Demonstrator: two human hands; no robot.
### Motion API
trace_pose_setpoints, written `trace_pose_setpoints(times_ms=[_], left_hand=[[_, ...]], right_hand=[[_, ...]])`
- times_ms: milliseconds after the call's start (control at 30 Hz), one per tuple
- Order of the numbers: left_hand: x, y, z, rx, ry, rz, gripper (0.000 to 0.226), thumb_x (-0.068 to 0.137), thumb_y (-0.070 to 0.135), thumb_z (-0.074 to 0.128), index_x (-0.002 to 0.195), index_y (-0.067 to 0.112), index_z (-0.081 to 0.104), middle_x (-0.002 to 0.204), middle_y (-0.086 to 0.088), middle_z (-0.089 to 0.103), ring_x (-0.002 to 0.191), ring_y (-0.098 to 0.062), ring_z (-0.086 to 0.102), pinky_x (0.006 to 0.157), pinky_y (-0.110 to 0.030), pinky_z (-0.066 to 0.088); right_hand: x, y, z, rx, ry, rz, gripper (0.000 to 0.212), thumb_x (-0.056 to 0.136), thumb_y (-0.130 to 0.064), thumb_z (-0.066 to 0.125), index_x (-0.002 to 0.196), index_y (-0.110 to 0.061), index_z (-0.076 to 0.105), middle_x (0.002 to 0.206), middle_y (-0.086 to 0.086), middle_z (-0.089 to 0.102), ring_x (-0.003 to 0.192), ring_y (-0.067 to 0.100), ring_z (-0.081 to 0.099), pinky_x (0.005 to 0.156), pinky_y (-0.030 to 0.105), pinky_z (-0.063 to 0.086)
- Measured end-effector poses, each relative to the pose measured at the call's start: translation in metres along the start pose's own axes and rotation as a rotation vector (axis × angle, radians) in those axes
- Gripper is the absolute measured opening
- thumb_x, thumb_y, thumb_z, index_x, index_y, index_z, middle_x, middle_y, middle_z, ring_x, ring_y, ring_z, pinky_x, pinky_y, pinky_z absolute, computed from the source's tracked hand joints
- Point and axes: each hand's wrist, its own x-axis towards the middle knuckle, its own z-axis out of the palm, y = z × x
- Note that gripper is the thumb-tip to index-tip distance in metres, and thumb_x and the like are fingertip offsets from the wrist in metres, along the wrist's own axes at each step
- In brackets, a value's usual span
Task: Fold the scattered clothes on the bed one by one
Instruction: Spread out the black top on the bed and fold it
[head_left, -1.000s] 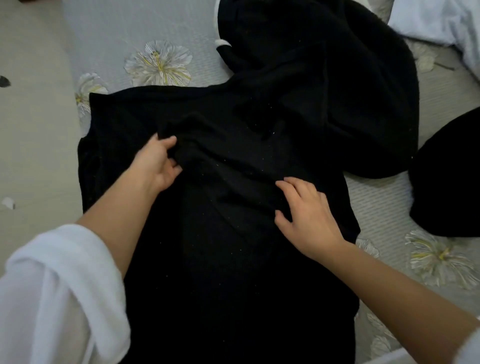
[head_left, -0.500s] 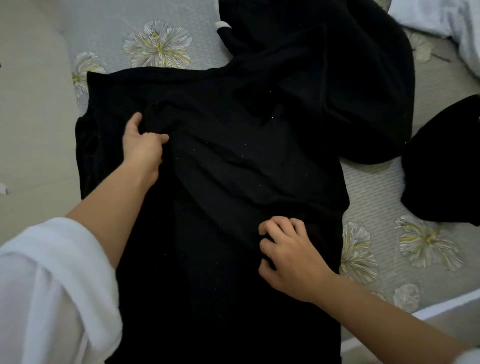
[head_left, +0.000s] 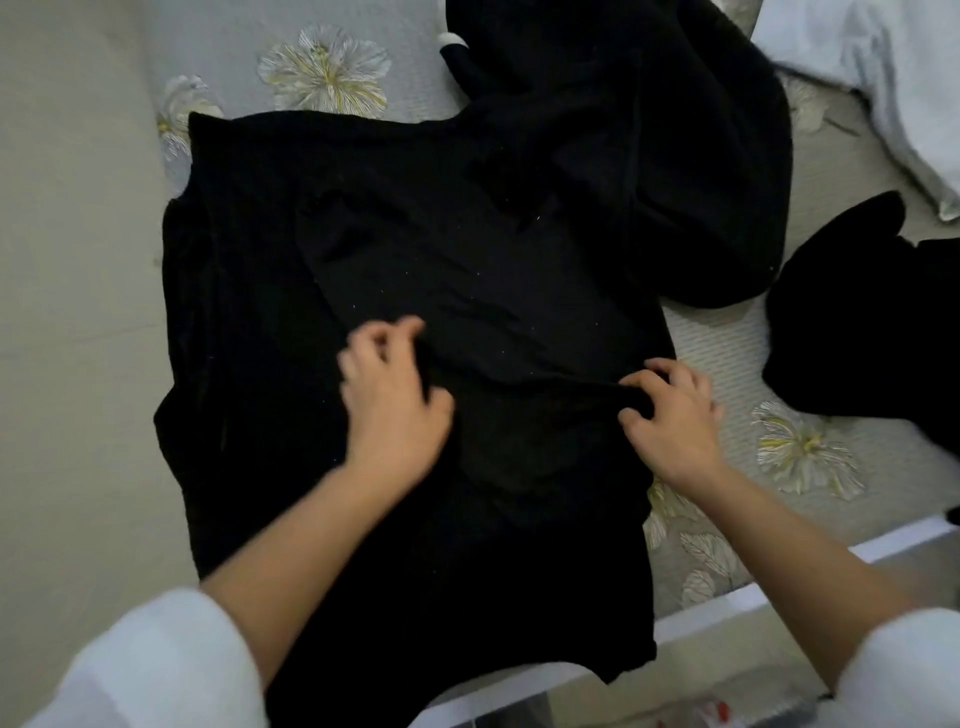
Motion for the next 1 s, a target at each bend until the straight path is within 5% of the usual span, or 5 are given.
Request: trace_pose_setpoints(times_ms=[167,267,633,867,1000], left_hand=[[-0.103,0.029,0.059,0.109,-0.627,0.057,0.023,0.09,0.041,0.051,0.09,0.018,0.047,0.084,-0.005,0.065,0.081,-0.025,0.063,0.067,-0.033,0.048],[-0.139,0.034,0.085,-0.136,-0.686,-0.09,0.027,0.09,0.039,0.054,0.079,0.014,0.055,0.073,0.0,0.061,0.068,-0.014,0.059,0.064,-0.032,0.051],[-0.169,0.058,0.114,-0.468,-0.598,-0.033,0.046,0.089,0.017,0.06,0.132,0.033,0.053,0.094,0.005,0.05,0.077,-0.004,0.054,0.078,-0.023,0.05],[-0.187,0.075,0.132,-0.321,-0.97,0.142,0.072,0.086,0.025,0.062,0.148,0.033,0.026,0.113,0.006,0.041,0.103,-0.014,0.051,0.084,-0.017,0.037],[-0.181,0.072,0.139,-0.313,-1.11,0.087,0.068,0.089,0.02,0.061,0.148,0.031,0.029,0.141,0.002,0.04,0.121,-0.019,0.049,0.083,-0.011,0.036]], right_hand=[[0.009,0.008,-0.024,0.041,-0.047,0.001,0.019,0.086,-0.026,0.059,0.102,-0.031,0.067,0.141,-0.003,0.038,0.135,0.021,0.018,0.108,0.039,0.014],[0.01,0.005,-0.029,0.019,-0.124,-0.035,0.023,0.087,-0.029,0.059,0.107,-0.037,0.067,0.144,-0.002,0.033,0.137,0.021,0.014,0.109,0.039,0.011],[0.008,0.019,-0.039,0.03,-0.123,-0.026,0.02,0.09,-0.024,0.051,0.098,-0.034,0.067,0.14,0.0,0.037,0.135,0.022,0.016,0.108,0.039,0.013],[0.012,0.038,-0.045,-0.25,-0.124,0.125,0.028,0.087,-0.024,0.046,0.107,-0.022,0.066,0.138,0.011,0.04,0.13,0.032,0.024,0.104,0.046,0.021],[-0.008,0.02,-0.023,-0.302,0.004,-0.13,0.054,0.079,-0.017,0.056,0.132,-0.015,0.048,0.14,0.008,0.038,0.131,0.03,0.027,0.104,0.045,0.022]])
